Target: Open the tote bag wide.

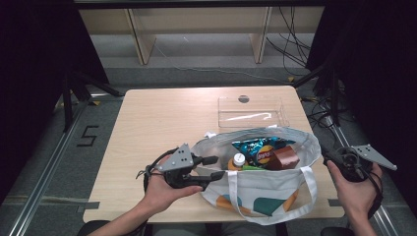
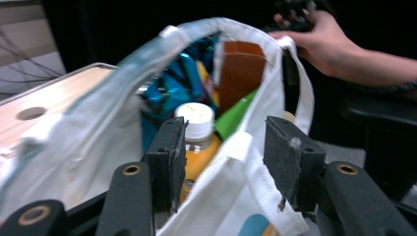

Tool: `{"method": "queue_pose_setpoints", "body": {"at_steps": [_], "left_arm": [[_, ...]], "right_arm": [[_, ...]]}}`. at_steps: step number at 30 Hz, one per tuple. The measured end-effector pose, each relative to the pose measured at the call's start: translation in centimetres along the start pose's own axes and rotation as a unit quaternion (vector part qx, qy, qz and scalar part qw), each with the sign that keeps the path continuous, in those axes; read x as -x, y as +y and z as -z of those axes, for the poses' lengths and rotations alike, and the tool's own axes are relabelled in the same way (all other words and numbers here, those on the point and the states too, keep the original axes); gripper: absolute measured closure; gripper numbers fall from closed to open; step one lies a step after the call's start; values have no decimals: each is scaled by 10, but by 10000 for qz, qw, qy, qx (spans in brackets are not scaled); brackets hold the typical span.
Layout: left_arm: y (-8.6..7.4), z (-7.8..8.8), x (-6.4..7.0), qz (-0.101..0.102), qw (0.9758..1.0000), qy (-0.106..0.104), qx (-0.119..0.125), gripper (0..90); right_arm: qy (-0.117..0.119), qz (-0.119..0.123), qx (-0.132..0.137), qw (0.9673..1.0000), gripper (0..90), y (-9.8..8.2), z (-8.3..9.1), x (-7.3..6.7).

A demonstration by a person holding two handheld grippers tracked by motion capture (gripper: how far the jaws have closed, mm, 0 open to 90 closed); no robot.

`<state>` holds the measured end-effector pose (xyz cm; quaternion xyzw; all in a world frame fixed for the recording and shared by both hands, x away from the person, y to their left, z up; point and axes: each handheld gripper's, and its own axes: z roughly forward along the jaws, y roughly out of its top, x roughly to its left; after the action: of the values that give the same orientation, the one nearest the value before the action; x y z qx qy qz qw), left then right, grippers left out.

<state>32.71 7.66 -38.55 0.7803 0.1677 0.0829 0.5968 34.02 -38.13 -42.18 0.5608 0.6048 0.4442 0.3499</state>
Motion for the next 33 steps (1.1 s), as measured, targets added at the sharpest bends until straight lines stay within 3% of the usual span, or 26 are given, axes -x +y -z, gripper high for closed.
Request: {"method": "queue_pose_setpoints", "body": {"at_steps": [3, 5, 6, 8, 10, 11, 13, 16, 18, 20, 22, 26, 32, 33], "left_arm": [[-1, -10, 5, -153, 9998, -102, -125, 509], [-3, -17, 7, -238, 9992, -126, -291, 519], [-6, -24, 6, -283, 9985, -121, -448, 542], [-8, -27, 6, -293, 9984, -133, -468, 552], [-11, -33, 5, -371, 9970, -61, -677, 586], [-12, -34, 4, -428, 9965, -72, -718, 600], [-13, -37, 4, -517, 9956, -59, -781, 625], [-13, -40, 6, -605, 9944, -51, -863, 663], [-13, -44, 6, -797, 9918, -67, -1001, 695], [-14, -45, 7, -716, 9922, -40, -1018, 733], [-15, -45, 6, -804, 9911, -53, -1062, 775], [-17, -47, 6, -722, 9911, -68, -1119, 828], [-16, -46, 8, -689, 9911, -144, -1132, 839], [-15, -45, 10, -716, 9908, -178, -1137, 840]], "right_arm": [[19, 112, 58, 9999, 468, -1, -1, 2], [-24, -11, 116, 9999, 467, -1, -2, 0], [9, -8, -32, 10000, 467, -1, -1, 0], [12, -5, -30, 10000, 467, -1, -1, 0], [45, 108, 18, 9999, 467, -1, -2, 2], [10, -9, -31, 10000, 467, -1, -1, 1], [118, 55, -6, 9999, 467, -1, -2, 3], [49, -9, -41, 10000, 466, -1, -2, 1], [26, 31, -37, 10000, 466, -1, -2, 2], [124, 51, -22, 9999, 467, -1, -3, 2], [73, 40, -4, 10000, 479, -1, -2, 2], [202, -159, 123, 9996, 567, 7, 5, 5], [578, -344, 407, 9969, 662, 24, 21, 0], [760, -399, 471, 9952, 670, 30, 26, -4]]}}
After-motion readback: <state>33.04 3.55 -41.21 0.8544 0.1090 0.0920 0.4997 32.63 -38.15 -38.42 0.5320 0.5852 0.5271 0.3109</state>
